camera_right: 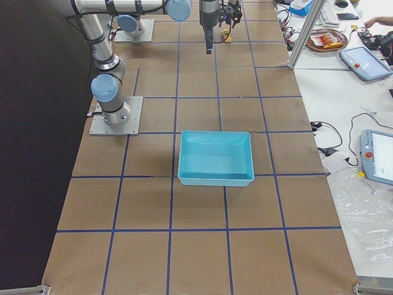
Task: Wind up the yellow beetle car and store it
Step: 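Close the left gripper on the yellow car's body, then drag the held car backward along the table toward the robot with the left gripper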
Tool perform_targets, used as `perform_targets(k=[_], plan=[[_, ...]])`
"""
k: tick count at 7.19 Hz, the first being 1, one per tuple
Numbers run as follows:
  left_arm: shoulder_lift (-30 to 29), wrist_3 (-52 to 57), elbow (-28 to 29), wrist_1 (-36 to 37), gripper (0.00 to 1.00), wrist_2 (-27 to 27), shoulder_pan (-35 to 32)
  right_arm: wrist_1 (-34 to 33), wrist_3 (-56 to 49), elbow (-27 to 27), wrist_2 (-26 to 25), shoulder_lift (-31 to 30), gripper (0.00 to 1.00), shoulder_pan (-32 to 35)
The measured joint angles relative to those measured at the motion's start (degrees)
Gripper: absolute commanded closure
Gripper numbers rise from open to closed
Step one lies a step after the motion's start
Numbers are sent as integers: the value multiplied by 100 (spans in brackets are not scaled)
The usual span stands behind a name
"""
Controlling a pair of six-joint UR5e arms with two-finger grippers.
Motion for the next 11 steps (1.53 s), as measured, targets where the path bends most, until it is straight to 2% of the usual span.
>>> perform_targets(k=[3, 4, 5, 7, 8, 11], plan=[[-6, -58, -204, 139, 2, -1, -44, 0, 0, 2, 0, 0, 1, 0], [46, -55, -364, 208, 15, -5, -44, 0, 0, 2, 0, 0, 1, 0], [60, -31, -457, 306, 51, -6, -31, 0, 0, 2, 0, 0, 1, 0], [55, 6, -499, 422, 88, 4, -19, 0, 0, 2, 0, 0, 1, 0], [60, 8, -491, 438, 99, 11, -17, 0, 0, 2, 0, 0, 1, 0], [257, 361, -515, 431, 100, 7, -52, 0, 0, 2, 0, 0, 1, 0]])
